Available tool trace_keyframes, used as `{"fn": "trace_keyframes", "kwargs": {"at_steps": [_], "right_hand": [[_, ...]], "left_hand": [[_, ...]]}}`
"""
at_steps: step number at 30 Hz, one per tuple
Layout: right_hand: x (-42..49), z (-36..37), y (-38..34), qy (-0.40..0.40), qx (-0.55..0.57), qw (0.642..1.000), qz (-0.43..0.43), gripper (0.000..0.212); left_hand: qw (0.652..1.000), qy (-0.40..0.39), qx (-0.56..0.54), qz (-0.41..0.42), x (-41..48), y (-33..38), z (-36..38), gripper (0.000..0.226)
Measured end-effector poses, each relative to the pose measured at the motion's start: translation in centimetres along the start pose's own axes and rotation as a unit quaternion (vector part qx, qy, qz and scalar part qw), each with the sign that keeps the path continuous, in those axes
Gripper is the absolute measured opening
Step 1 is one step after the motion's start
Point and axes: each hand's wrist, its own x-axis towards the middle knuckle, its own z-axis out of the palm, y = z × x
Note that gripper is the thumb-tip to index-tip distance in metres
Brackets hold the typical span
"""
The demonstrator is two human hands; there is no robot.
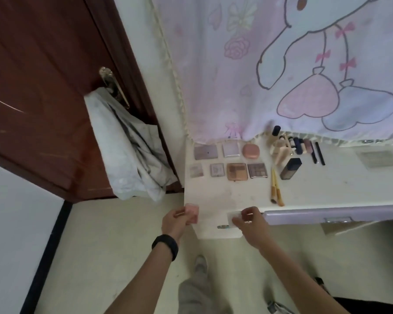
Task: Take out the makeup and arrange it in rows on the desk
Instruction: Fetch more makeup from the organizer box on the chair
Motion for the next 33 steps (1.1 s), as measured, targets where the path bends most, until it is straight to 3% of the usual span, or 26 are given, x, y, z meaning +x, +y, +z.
{"fn": "trace_keyframes", "kwargs": {"at_steps": [6, 12, 21, 33], "right_hand": [[9.1, 1.9, -2.6, -0.030, -0.089, 0.996, 0.012, 0.013], [14.8, 3.1, -4.0, -0.073, -0.157, 0.984, 0.044, 0.020], [19.1, 6.0, -3.8, -0.110, -0.252, 0.961, 0.005, 0.024], [19.1, 7.9, -3.6, -0.072, -0.292, 0.953, -0.039, 0.012]], "left_hand": [[0.990, -0.011, 0.141, 0.014, 9.5, 2.2, 3.1, 0.022], [0.969, -0.029, 0.245, -0.002, 15.4, 3.9, 5.0, 0.024], [0.913, 0.001, 0.408, 0.012, 17.9, 4.4, 5.2, 0.015], [0.899, -0.022, 0.438, -0.016, 17.8, 4.3, 4.8, 0.018]]}}
